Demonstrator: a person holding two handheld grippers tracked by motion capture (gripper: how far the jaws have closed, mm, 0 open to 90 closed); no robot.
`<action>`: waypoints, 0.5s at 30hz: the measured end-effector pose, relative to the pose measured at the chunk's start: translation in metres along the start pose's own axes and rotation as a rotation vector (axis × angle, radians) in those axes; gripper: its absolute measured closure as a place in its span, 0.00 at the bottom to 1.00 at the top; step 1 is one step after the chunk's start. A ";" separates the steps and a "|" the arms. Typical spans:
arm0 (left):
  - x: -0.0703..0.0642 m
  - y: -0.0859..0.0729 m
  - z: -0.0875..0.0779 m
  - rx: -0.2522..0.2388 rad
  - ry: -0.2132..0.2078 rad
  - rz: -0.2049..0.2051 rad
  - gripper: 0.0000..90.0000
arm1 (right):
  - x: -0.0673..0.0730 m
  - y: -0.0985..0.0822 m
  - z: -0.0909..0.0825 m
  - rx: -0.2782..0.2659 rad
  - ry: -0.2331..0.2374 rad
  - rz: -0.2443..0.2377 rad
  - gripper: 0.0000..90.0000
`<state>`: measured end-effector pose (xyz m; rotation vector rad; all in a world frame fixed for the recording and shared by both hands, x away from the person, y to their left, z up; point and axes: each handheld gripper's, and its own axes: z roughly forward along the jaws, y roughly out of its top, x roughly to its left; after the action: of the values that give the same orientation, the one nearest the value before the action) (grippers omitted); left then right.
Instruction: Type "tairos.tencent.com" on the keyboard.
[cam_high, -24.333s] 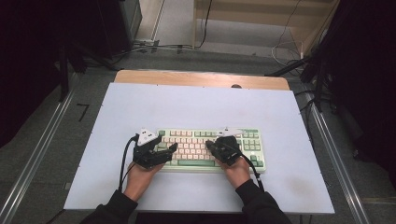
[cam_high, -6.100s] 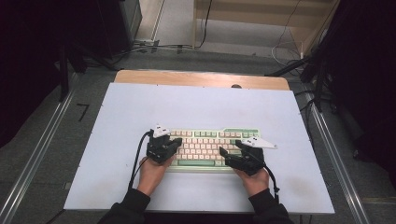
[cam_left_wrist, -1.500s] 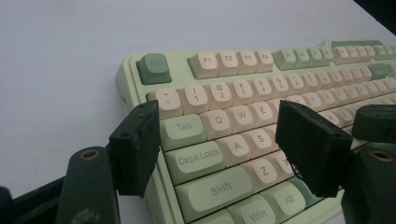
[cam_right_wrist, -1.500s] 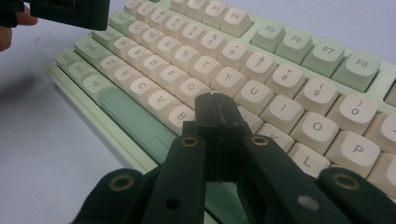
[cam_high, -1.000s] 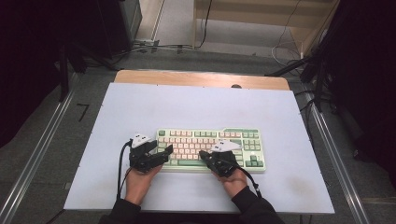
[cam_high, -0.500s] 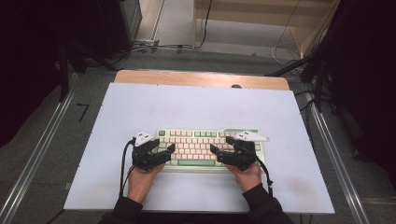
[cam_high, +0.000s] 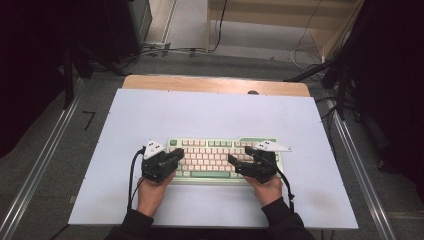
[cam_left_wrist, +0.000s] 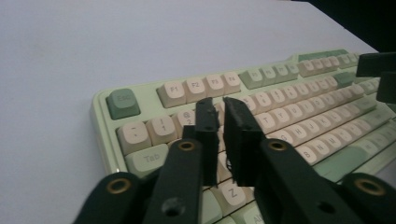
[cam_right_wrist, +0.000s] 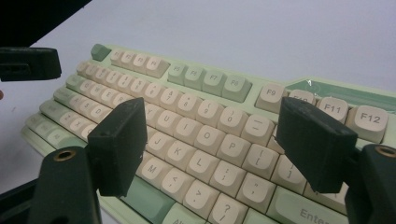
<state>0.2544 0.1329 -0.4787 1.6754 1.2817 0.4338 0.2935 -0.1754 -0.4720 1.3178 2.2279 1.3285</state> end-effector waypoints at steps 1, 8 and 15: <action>-0.001 0.000 0.000 0.003 -0.009 0.006 0.99 | 0.000 0.000 0.000 0.004 0.002 0.001 0.25; -0.018 0.004 -0.004 -0.011 -0.076 0.051 1.00 | 0.000 0.000 0.000 0.003 0.000 0.000 0.26; -0.033 0.008 -0.005 0.000 -0.101 0.099 1.00 | 0.000 0.000 0.000 0.007 0.000 -0.001 0.26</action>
<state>0.2421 0.1056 -0.4611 1.7443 1.1291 0.4030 0.2933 -0.1749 -0.4725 1.3194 2.2347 1.3218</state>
